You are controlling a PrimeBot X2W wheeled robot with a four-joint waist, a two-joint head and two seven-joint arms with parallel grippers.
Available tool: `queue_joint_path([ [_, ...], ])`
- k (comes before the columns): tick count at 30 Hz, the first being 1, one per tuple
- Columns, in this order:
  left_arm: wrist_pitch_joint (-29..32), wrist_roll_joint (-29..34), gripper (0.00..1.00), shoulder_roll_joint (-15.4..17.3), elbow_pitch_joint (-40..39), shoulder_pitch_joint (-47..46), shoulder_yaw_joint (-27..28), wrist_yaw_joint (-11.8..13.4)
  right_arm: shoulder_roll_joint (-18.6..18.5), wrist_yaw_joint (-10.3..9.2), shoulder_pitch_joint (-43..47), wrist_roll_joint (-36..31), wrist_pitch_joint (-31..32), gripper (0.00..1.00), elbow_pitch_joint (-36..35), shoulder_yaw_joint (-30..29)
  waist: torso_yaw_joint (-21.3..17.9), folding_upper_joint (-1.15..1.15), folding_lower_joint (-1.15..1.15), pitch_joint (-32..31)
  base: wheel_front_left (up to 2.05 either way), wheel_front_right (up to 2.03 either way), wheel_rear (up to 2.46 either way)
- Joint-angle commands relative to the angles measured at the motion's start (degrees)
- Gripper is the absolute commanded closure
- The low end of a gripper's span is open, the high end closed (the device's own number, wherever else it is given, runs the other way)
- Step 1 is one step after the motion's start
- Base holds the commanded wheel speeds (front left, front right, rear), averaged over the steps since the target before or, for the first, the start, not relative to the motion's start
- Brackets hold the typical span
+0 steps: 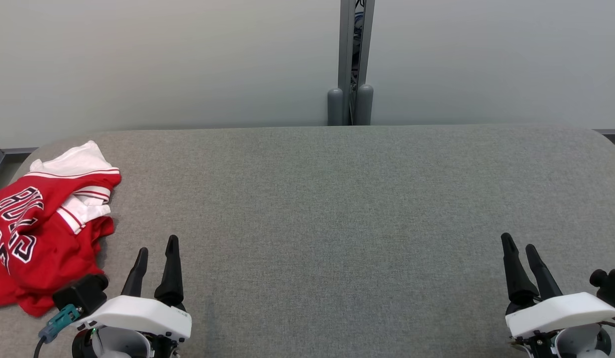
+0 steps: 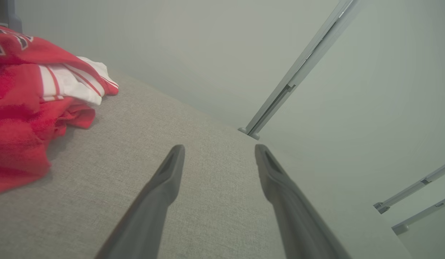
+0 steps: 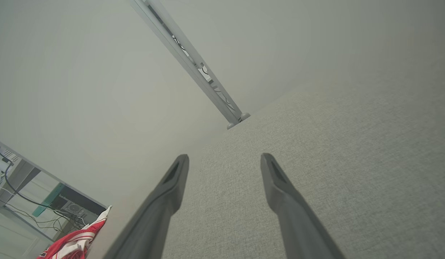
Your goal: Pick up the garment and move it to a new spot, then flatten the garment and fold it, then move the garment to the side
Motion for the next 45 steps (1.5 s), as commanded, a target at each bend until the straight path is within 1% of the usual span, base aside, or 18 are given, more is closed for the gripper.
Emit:
queue_joint_path([
  [1,-0.43,2.06,0.00,0.82,-0.21,-1.36,-0.14,0.42,-0.58,0.06,-1.39,-1.99,-0.70,0.00,-0.28,-0.17,0.01,0.00,0.00,-0.02,0.00,0.00,0.00],
  [10,-0.04,8.53,0.00,2.32,0.93,-1.67,-1.96,0.67,-0.66,0.07,-1.79,-8.61,0.30,0.00,0.87,0.11,0.04,0.00,0.00,-0.27,0.00,0.00,0.00],
  [20,-0.79,14.69,0.00,3.16,0.46,-1.81,-3.15,2.36,-0.74,0.08,-1.59,-15.13,-0.38,0.00,0.03,0.79,-0.05,0.00,0.00,-0.45,0.00,0.00,0.00],
  [35,-1.92,20.35,0.00,4.16,0.30,-0.86,-2.92,4.57,-0.85,0.09,-1.33,-21.00,-1.41,0.00,0.01,1.80,-0.09,0.00,0.00,-0.68,0.00,0.00,0.00],
  [45,-3.36,24.65,0.00,4.73,0.54,-1.11,-4.39,4.83,-0.93,0.10,-1.34,-25.28,-2.18,0.00,0.26,2.81,-0.06,0.00,0.00,-0.85,0.00,0.00,0.00],
])
